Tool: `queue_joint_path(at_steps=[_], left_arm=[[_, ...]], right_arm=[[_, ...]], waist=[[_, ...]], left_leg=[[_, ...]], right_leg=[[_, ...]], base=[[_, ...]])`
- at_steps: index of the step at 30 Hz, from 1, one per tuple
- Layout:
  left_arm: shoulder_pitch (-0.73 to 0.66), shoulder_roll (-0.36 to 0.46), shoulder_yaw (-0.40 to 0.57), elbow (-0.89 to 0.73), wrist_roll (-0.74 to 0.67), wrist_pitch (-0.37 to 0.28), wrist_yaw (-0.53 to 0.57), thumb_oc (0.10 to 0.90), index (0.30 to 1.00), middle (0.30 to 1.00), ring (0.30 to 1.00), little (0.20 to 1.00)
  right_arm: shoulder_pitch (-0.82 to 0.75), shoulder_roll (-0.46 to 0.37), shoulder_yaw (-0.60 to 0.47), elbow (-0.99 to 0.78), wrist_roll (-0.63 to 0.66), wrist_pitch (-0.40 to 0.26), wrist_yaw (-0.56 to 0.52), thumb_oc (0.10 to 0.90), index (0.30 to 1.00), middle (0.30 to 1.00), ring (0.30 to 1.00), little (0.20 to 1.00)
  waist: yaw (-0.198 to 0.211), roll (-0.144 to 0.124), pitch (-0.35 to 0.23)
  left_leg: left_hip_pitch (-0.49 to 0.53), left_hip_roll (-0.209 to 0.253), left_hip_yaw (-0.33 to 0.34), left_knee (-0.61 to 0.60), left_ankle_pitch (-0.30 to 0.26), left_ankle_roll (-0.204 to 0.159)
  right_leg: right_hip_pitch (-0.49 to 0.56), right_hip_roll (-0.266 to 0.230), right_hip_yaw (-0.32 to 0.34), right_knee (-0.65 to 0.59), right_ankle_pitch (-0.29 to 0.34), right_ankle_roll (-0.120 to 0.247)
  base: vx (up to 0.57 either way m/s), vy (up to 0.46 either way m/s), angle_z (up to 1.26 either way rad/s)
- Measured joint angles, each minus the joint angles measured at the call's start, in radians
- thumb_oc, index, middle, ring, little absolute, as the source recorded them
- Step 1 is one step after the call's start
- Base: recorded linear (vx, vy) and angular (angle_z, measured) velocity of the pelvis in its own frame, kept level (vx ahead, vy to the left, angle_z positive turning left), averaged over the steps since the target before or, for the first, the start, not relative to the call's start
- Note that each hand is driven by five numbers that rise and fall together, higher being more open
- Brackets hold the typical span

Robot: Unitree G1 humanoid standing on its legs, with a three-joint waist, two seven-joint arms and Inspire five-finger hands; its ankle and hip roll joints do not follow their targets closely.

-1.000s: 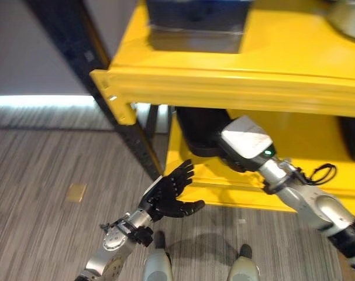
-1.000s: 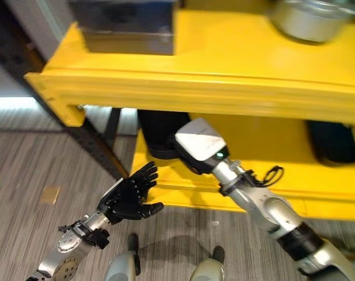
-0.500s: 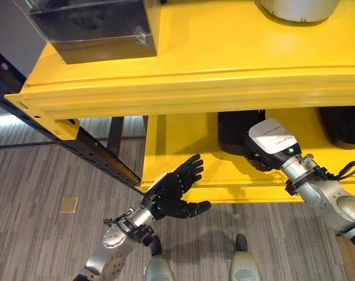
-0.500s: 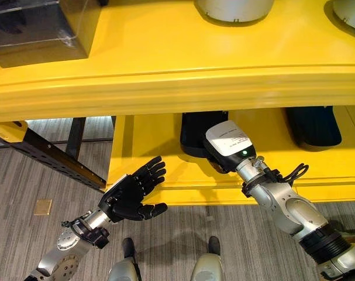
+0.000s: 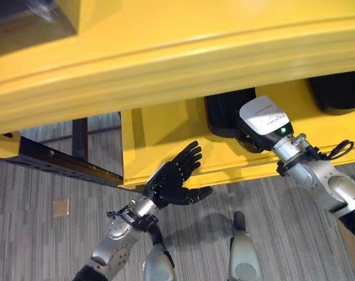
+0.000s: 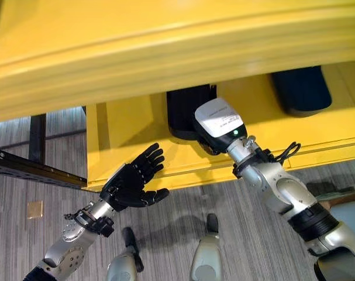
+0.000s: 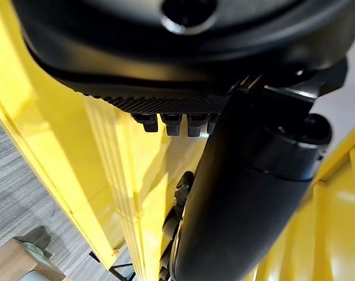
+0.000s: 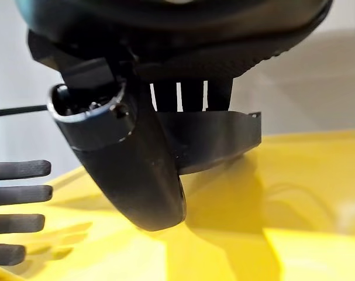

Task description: Move parts from the plastic box to the shelf.

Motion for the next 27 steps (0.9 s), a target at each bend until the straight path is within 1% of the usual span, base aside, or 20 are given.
queue_joint_path(at_steps=[4,7,12,13,15,18,23,26,27], left_arm=[[-0.030,0.002,0.003,-0.005,0.000,-0.005,-0.001,0.900,1.000,1.000,1.000,1.000],[-0.053,0.003,0.003,-0.020,0.000,-0.005,-0.001,0.900,1.000,1.000,1.000,1.000],[-0.085,0.004,0.001,-0.040,0.001,-0.003,-0.002,0.900,1.000,1.000,1.000,1.000],[-0.092,0.004,0.002,-0.044,0.001,-0.002,-0.002,0.900,1.000,1.000,1.000,1.000],[-0.090,0.004,0.003,-0.044,0.001,-0.002,-0.002,0.900,1.000,1.000,1.000,1.000],[-0.088,0.004,0.008,-0.048,0.001,-0.001,-0.003,0.900,1.000,1.000,1.000,1.000],[-0.084,0.004,0.027,-0.068,0.002,0.021,-0.024,0.900,1.000,1.000,1.000,1.000],[-0.082,0.005,0.039,-0.070,0.002,0.026,-0.039,0.900,1.000,1.000,1.000,1.000],[-0.078,0.012,0.041,-0.075,0.002,0.028,-0.048,0.900,1.000,1.000,1.000,1.000]], right_arm=[[-0.063,-0.005,0.000,0.011,0.000,0.015,-0.008,0.400,0.300,0.300,0.300,0.300],[-0.091,-0.008,0.000,0.011,0.000,0.039,-0.008,0.400,0.300,0.300,0.300,0.300],[-0.123,-0.032,0.000,0.011,0.001,0.067,-0.004,0.400,0.300,0.300,0.300,0.300],[-0.129,-0.043,-0.001,0.011,0.001,0.073,0.005,0.400,0.300,0.300,0.300,0.300],[-0.134,-0.045,-0.001,0.010,0.003,0.086,0.016,0.400,0.300,0.300,0.300,0.300],[-0.138,-0.048,-0.002,0.011,0.005,0.099,0.021,0.400,0.300,0.300,0.300,0.300],[-0.147,-0.060,-0.002,0.012,0.005,0.109,0.022,0.400,0.300,0.300,0.300,0.300],[-0.150,-0.069,-0.003,0.017,0.005,0.110,0.021,0.400,0.300,0.300,0.300,0.300],[-0.150,-0.080,-0.003,0.017,0.004,0.108,0.022,0.400,0.300,0.300,0.300,0.300]], waist=[[0.007,0.006,0.030],[0.014,0.006,0.033],[0.031,0.005,0.039],[0.032,0.002,0.042],[0.036,0.002,0.042],[0.037,0.001,0.042],[0.038,0.000,0.043],[0.038,-0.004,0.043],[0.038,-0.010,0.043]], left_leg=[[-0.061,-0.001,-0.017,0.020,0.009,-0.001],[-0.108,-0.001,-0.033,0.044,0.010,-0.002],[-0.182,-0.003,-0.080,0.098,0.009,0.000],[-0.201,-0.001,-0.091,0.120,0.003,0.001],[-0.210,0.003,-0.103,0.131,-0.001,0.003],[-0.215,0.009,-0.105,0.135,-0.003,0.001],[-0.235,0.011,-0.111,0.146,-0.007,-0.004],[-0.241,0.011,-0.111,0.147,-0.008,-0.006],[-0.241,0.011,-0.111,0.147,-0.011,-0.009]], right_leg=[[-0.064,-0.003,0.002,0.045,-0.009,-0.004],[-0.120,-0.007,0.002,0.104,-0.030,-0.009],[-0.214,-0.014,0.004,0.249,-0.095,-0.023],[-0.236,-0.018,0.001,0.289,-0.123,-0.040],[-0.245,-0.016,-0.004,0.314,-0.136,-0.045],[-0.258,-0.012,-0.004,0.330,-0.143,-0.050],[-0.271,-0.011,-0.004,0.334,-0.142,-0.051],[-0.275,-0.010,-0.005,0.330,-0.140,-0.048],[-0.274,-0.010,-0.005,0.326,-0.139,-0.046]], base=[[-0.15,-0.072,0.07],[-0.16,-0.093,0.10],[-0.13,-0.117,0.16],[-0.06,-0.088,0.19],[-0.05,-0.078,0.11],[-0.04,-0.070,0.00],[-0.03,-0.050,0.00],[-0.02,-0.045,0.00],[-0.01,-0.035,-0.01]])
